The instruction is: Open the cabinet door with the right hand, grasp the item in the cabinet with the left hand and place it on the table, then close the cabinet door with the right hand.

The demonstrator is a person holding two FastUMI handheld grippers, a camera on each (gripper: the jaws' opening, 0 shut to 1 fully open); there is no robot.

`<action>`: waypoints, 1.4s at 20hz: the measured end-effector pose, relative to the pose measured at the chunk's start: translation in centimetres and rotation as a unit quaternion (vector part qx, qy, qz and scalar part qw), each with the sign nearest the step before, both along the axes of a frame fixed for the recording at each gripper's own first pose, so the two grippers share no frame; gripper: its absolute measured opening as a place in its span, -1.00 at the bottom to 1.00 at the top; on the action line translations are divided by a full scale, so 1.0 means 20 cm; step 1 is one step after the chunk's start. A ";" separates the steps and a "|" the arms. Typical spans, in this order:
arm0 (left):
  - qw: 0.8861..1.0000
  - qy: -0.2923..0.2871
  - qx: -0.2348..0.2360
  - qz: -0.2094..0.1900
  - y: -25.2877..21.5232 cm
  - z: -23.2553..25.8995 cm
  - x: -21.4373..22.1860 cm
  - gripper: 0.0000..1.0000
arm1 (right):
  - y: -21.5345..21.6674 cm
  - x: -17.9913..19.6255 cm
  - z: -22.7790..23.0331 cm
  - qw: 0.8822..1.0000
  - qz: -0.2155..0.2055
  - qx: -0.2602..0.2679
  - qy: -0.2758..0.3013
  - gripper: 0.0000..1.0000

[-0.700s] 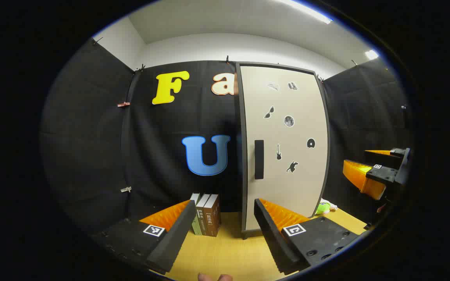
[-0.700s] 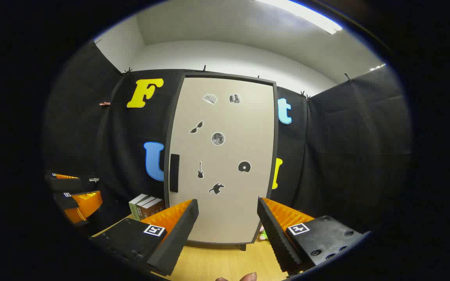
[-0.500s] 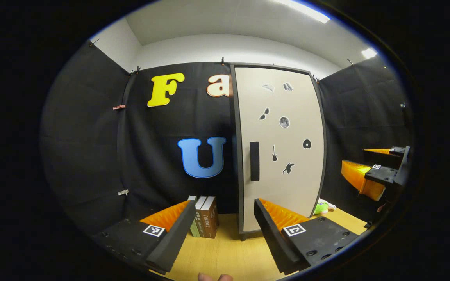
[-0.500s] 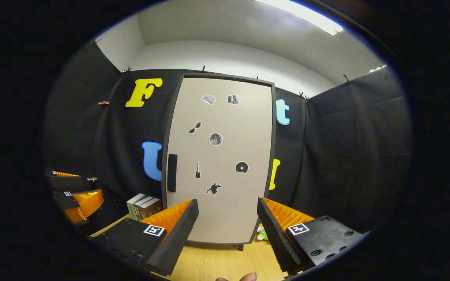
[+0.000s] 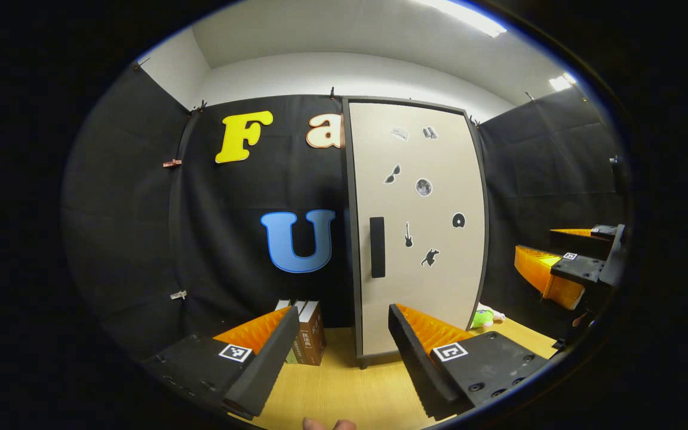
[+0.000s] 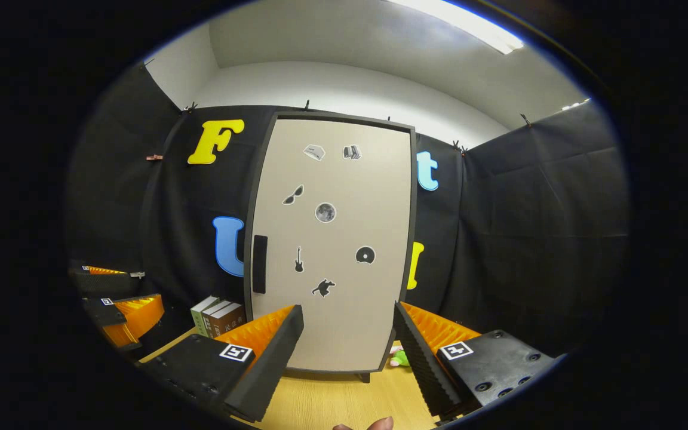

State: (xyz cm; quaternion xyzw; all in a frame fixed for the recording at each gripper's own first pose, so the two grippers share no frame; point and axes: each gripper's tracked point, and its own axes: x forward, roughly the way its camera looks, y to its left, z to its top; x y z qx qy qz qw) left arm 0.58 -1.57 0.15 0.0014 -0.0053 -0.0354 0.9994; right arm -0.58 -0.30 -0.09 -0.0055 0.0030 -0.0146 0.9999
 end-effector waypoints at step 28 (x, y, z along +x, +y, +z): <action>0.993 0.002 -0.018 0.117 0.69 -0.20 -0.33 0.87 | 1.03 0.71 -0.15 0.988 0.144 0.051 0.017 0.94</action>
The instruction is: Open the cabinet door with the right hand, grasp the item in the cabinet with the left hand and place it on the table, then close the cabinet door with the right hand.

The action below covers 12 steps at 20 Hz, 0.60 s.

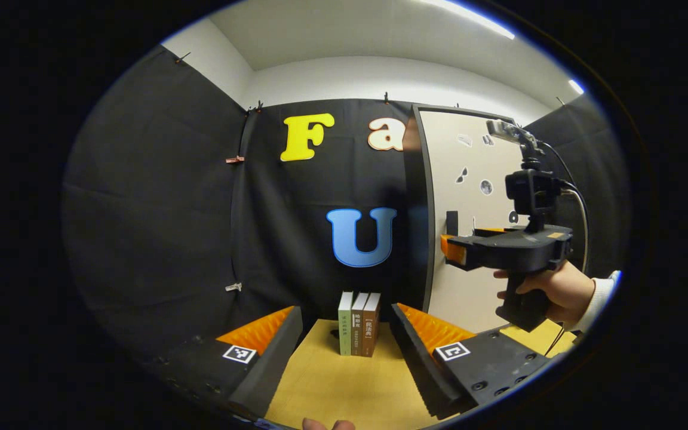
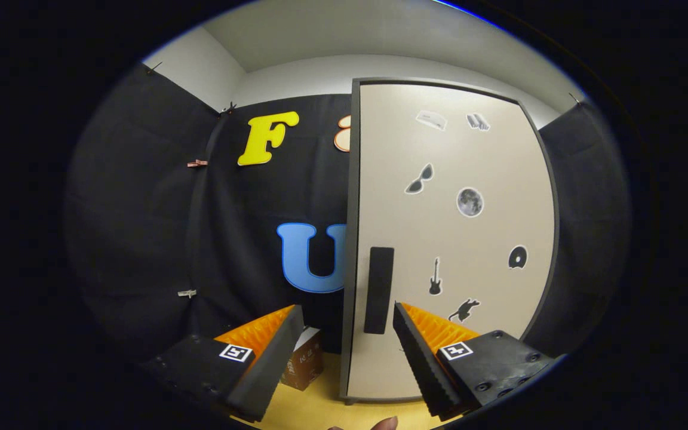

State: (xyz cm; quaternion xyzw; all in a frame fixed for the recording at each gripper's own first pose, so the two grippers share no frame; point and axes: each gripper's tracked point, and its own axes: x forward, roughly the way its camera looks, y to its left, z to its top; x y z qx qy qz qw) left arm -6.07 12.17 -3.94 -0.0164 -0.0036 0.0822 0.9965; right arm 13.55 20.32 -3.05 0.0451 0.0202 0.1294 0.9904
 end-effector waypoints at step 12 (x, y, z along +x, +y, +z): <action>0.999 0.013 -0.034 0.038 0.26 -0.12 -0.03 0.87 | -0.13 0.48 -0.07 0.996 -0.094 -0.009 0.000 0.68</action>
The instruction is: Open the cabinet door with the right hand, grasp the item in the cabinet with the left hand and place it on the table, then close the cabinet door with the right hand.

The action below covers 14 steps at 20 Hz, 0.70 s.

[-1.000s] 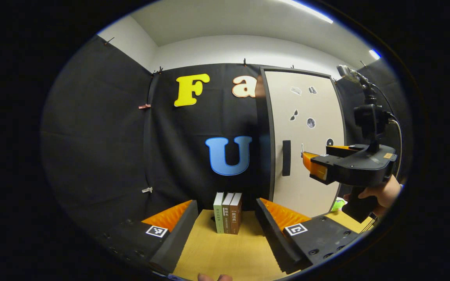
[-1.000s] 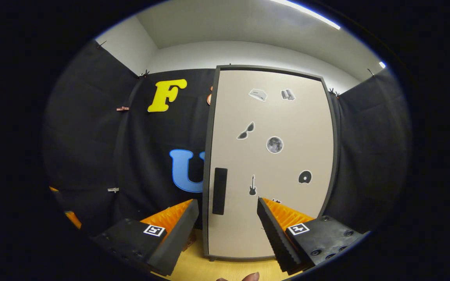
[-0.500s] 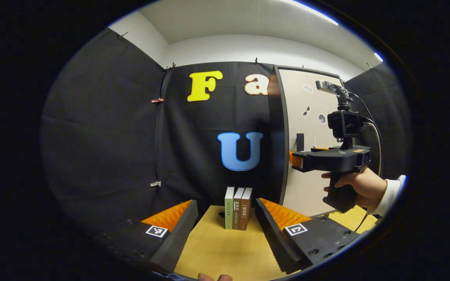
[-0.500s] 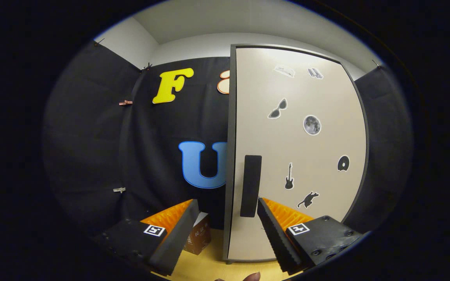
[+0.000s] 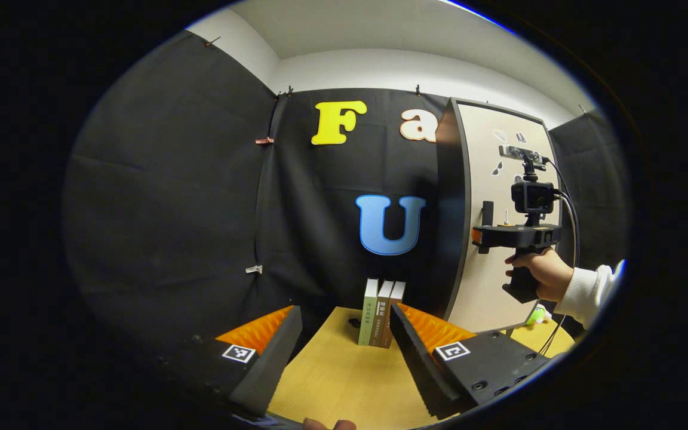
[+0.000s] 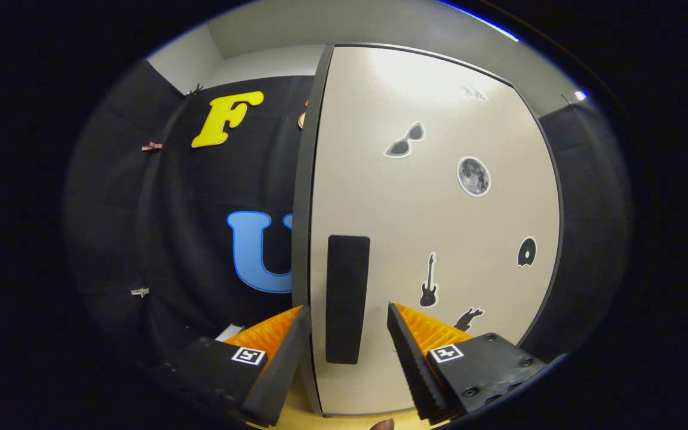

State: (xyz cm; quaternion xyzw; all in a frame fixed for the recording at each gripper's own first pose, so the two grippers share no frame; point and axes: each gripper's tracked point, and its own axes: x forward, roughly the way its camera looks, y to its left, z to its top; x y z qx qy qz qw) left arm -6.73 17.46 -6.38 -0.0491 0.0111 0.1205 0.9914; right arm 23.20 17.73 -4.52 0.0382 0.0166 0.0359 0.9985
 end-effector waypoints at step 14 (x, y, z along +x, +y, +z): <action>1.000 -0.014 0.005 -0.015 -0.02 0.07 -0.02 0.87 | -0.03 -0.15 0.00 0.997 0.062 0.006 0.044 -0.57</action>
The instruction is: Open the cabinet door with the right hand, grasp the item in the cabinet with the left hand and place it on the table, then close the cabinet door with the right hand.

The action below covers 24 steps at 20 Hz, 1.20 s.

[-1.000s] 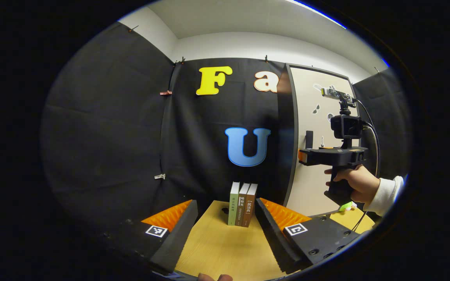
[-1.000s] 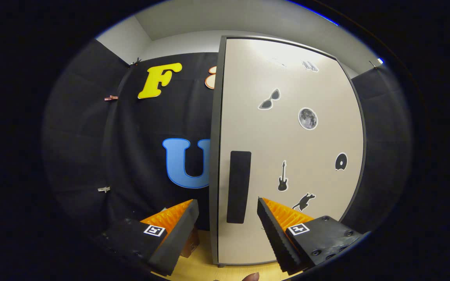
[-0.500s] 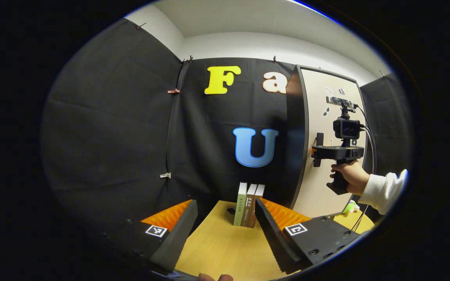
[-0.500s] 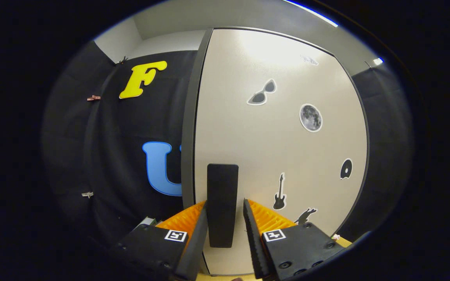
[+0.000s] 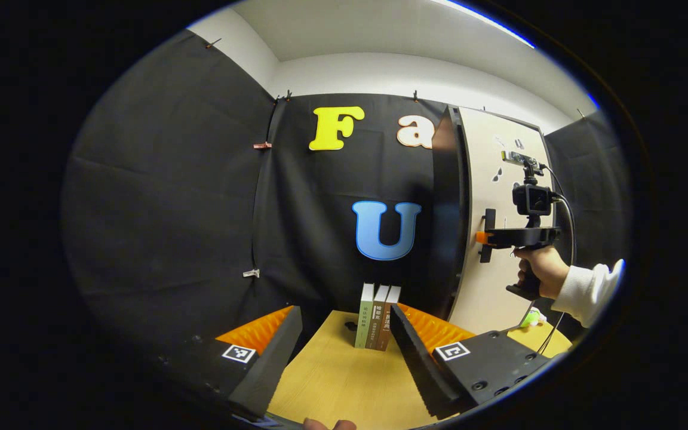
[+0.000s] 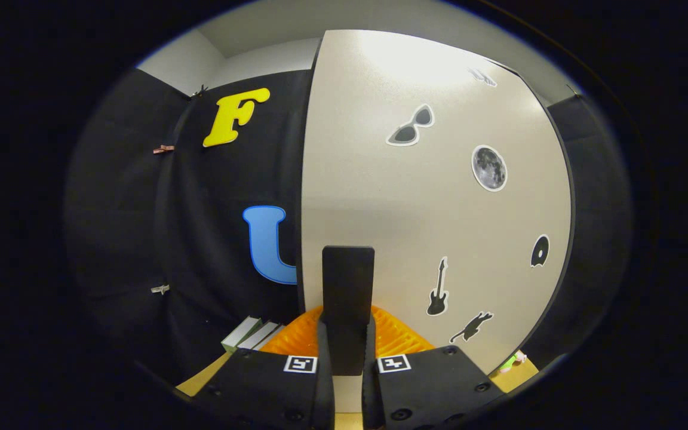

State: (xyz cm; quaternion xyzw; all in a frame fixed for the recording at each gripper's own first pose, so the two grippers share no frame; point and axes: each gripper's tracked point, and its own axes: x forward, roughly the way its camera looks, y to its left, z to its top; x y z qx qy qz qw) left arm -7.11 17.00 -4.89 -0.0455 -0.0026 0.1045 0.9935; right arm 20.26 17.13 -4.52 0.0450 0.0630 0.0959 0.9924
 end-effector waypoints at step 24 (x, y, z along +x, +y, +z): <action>0.996 -0.031 0.024 -0.082 -0.59 0.18 0.00 0.87 | -0.89 -0.96 0.10 1.000 0.024 0.005 0.017 -0.58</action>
